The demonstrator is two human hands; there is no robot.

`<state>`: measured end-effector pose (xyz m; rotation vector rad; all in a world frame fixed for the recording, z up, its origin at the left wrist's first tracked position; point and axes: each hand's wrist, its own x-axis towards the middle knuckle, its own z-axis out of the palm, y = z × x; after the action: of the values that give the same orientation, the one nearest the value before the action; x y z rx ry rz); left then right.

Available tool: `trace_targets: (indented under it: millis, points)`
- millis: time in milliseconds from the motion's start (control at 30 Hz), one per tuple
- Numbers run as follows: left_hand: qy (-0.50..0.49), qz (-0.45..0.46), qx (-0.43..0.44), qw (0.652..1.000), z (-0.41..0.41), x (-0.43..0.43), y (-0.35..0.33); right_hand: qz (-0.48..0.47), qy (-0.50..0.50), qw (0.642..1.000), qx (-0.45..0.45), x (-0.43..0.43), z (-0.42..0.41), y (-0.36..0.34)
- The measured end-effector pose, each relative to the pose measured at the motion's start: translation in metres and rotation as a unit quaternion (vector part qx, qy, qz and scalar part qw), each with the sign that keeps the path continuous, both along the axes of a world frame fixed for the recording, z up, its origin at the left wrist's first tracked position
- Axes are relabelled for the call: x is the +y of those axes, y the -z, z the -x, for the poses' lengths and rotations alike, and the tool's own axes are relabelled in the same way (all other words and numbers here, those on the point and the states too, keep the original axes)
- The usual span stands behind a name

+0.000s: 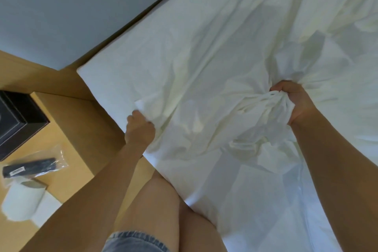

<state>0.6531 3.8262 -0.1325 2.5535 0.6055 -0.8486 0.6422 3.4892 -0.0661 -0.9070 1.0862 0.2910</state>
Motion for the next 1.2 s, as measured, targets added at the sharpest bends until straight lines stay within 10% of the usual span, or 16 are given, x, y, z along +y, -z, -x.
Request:
trace_targets:
  millis: [133,333,633,800,967,1200]
  points:
    - [0.099,0.105,-0.233,0.962,-0.029,-0.077,-0.035,-0.036,0.011,0.999,0.011,-0.003,0.001,0.0]
    - [0.098,0.319,-0.009,0.943,-0.048,-0.22,-0.077,-0.114,-0.019,0.992,-0.053,-0.009,-0.001,-0.021]
    - [0.176,0.395,-0.299,0.85,-0.046,-0.245,-0.156,-0.107,-0.007,0.96,-0.26,-0.026,0.0,-0.083]
    - [0.234,0.399,-0.274,0.843,-0.059,-0.269,-0.199,-0.112,0.02,0.937,-0.33,-0.022,-0.01,-0.109]
    - [0.265,0.415,-0.152,0.857,-0.09,-0.289,-0.227,-0.064,-0.087,0.971,-0.215,-0.032,-0.012,-0.134]
    - [0.068,0.438,0.069,0.894,-0.095,-0.252,-0.217,-0.039,-0.024,0.988,-0.145,-0.033,-0.001,-0.137]
